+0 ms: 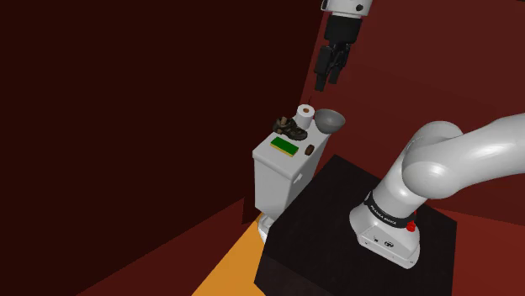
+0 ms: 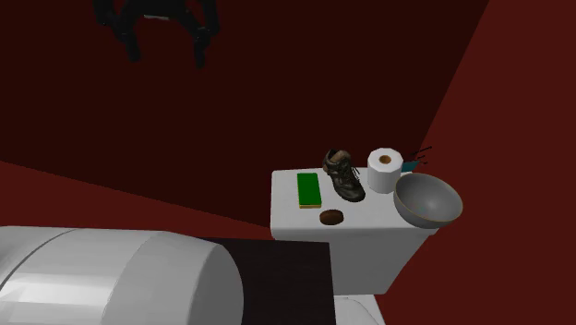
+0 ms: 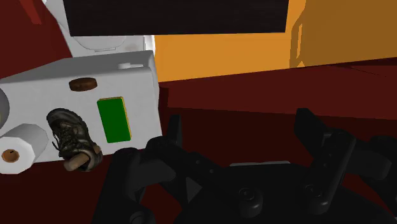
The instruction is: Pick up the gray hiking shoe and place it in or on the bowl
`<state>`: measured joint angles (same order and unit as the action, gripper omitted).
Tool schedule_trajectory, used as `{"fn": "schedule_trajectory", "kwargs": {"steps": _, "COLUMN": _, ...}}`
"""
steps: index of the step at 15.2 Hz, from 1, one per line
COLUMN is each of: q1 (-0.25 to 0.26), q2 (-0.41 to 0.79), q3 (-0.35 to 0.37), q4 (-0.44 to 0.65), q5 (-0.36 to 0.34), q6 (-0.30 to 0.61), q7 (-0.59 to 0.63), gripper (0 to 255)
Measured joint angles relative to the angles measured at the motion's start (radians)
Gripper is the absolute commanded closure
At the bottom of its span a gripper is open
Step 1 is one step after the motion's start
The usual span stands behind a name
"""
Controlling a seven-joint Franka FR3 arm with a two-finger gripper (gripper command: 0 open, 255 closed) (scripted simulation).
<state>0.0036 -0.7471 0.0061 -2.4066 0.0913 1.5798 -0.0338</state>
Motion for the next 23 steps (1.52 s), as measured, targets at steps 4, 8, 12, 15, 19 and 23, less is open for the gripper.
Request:
{"fn": "schedule_trajectory", "kwargs": {"steps": 4, "q1": -0.010, "q2": 0.005, "q3": -0.047, "q4": -0.040, "q5": -0.030, "q6": 0.046, "q7": -0.074, "gripper": 0}}
{"fn": "schedule_trajectory", "kwargs": {"steps": 8, "q1": -0.023, "q2": 0.044, "q3": -0.130, "q4": -0.091, "q5": -0.077, "q6": 0.137, "q7": -0.204, "gripper": 0}}
{"fn": "schedule_trajectory", "kwargs": {"steps": 12, "q1": -0.037, "q2": 0.106, "q3": -0.218, "q4": -0.120, "q5": -0.120, "q6": 0.231, "q7": -0.342, "gripper": 0}}
{"fn": "schedule_trajectory", "kwargs": {"steps": 15, "q1": -0.040, "q2": 0.179, "q3": -0.285, "q4": -0.132, "q5": -0.140, "q6": 0.319, "q7": -0.446, "gripper": 0}}
{"fn": "schedule_trajectory", "kwargs": {"steps": 19, "q1": -0.031, "q2": 0.317, "q3": -0.375, "q4": -0.099, "q5": -0.140, "q6": 0.425, "q7": -0.593, "gripper": 0}}
{"fn": "schedule_trajectory", "kwargs": {"steps": 23, "q1": -0.018, "q2": 0.461, "q3": -0.462, "q4": -0.065, "q5": -0.107, "q6": 0.526, "q7": -0.756, "gripper": 0}}
